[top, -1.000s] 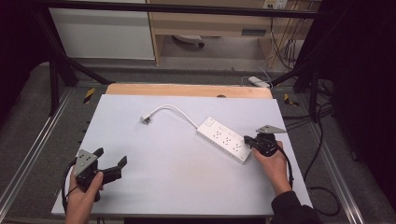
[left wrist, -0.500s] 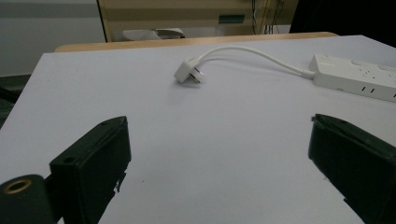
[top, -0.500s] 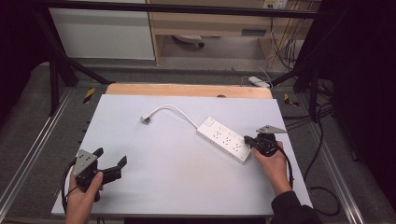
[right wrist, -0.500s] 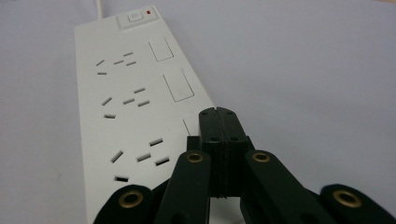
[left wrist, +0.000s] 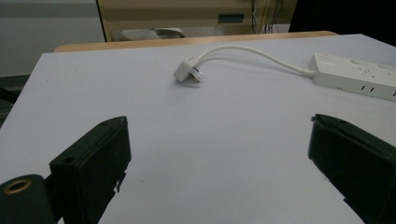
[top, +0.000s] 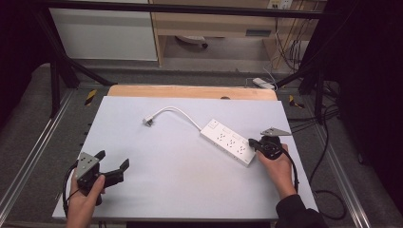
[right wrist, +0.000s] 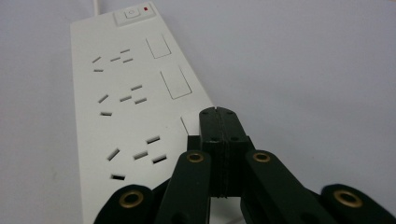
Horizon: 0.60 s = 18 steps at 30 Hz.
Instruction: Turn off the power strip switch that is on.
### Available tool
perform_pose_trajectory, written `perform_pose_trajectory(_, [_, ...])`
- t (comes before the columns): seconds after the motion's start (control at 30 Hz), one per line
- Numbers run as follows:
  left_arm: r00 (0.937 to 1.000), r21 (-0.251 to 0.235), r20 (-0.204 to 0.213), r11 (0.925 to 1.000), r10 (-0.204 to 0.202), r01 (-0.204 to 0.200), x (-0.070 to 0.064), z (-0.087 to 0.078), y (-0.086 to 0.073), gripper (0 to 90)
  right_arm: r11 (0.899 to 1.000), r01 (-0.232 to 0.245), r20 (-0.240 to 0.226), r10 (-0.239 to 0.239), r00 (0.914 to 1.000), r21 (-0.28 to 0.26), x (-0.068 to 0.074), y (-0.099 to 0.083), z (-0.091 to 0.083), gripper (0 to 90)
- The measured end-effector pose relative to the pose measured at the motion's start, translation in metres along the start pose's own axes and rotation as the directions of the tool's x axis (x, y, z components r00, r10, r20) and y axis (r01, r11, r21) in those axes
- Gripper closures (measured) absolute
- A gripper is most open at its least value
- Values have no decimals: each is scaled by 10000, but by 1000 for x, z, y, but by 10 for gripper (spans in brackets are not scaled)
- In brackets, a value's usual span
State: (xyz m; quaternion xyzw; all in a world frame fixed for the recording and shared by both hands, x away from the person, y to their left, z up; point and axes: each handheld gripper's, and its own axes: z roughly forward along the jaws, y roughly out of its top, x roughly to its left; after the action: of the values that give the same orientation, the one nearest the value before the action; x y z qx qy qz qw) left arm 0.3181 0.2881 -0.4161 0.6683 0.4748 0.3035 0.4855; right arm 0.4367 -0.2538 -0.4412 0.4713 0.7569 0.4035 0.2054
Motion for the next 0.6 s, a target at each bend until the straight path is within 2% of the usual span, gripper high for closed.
perform_pose_trajectory(0.6, [10000, -38, -22, 10000, -25, 25, 0, 0, 0, 58, 10000, 73, 57, -73, 10000, 17, 1, 1, 0, 900])
